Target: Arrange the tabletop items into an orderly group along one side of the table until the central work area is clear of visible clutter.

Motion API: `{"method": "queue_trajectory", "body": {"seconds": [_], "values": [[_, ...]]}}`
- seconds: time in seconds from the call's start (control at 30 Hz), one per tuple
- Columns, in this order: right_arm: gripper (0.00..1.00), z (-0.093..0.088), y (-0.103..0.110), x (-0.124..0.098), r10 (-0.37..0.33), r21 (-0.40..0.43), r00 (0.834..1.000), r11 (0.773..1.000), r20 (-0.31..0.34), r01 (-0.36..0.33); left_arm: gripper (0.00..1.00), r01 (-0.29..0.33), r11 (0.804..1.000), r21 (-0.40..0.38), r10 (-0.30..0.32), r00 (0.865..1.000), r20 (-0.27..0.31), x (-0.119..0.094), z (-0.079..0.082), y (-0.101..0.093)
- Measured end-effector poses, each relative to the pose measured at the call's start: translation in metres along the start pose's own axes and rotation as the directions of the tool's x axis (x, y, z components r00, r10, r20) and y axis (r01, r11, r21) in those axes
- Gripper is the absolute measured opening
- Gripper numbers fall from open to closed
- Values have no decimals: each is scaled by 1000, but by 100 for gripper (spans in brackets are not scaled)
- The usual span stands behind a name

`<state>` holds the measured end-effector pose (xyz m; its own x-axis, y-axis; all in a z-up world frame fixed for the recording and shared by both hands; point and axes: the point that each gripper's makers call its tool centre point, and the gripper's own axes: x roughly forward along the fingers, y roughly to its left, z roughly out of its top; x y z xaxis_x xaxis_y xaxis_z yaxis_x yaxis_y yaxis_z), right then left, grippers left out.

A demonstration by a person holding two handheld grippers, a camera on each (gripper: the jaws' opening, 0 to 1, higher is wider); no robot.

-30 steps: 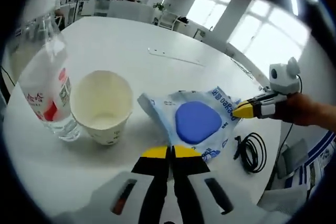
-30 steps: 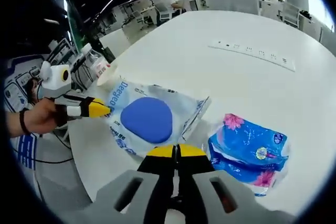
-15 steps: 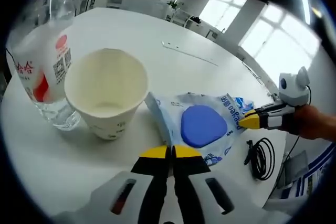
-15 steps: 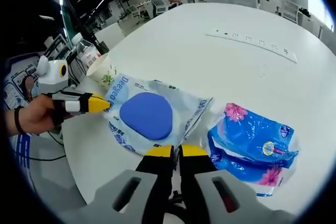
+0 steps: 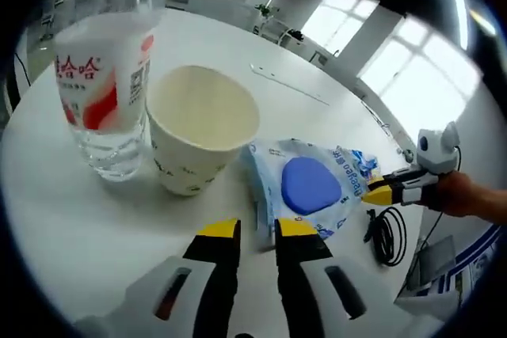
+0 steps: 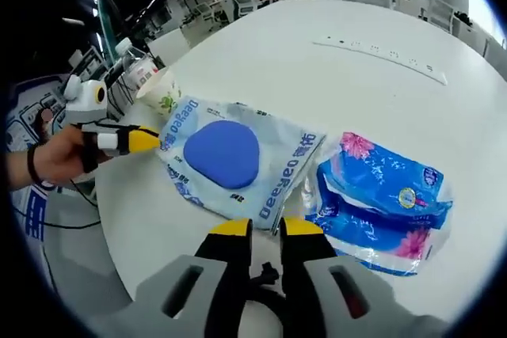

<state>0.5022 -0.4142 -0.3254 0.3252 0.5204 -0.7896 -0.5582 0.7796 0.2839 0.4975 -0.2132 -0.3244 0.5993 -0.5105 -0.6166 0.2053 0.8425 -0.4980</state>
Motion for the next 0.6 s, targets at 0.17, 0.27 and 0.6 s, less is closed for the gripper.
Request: {"method": "queue_trajectory", "body": {"seconds": [0.17, 0.27, 0.6], "values": [[9, -6, 0, -3, -13, 18, 1000, 1000, 7, 13, 16, 18, 1000, 2, -18, 1000, 2, -1, -6, -4], [9, -5, 1, -4, -14, 42, 1000, 999, 24, 13, 16, 16, 1000, 4, -16, 1000, 0, -1, -9, -4], [2, -1, 0, -1, -18, 94, 999, 995, 49, 13, 2, 18, 1000, 1, -18, 1000, 6, 5, -12, -8]]}}
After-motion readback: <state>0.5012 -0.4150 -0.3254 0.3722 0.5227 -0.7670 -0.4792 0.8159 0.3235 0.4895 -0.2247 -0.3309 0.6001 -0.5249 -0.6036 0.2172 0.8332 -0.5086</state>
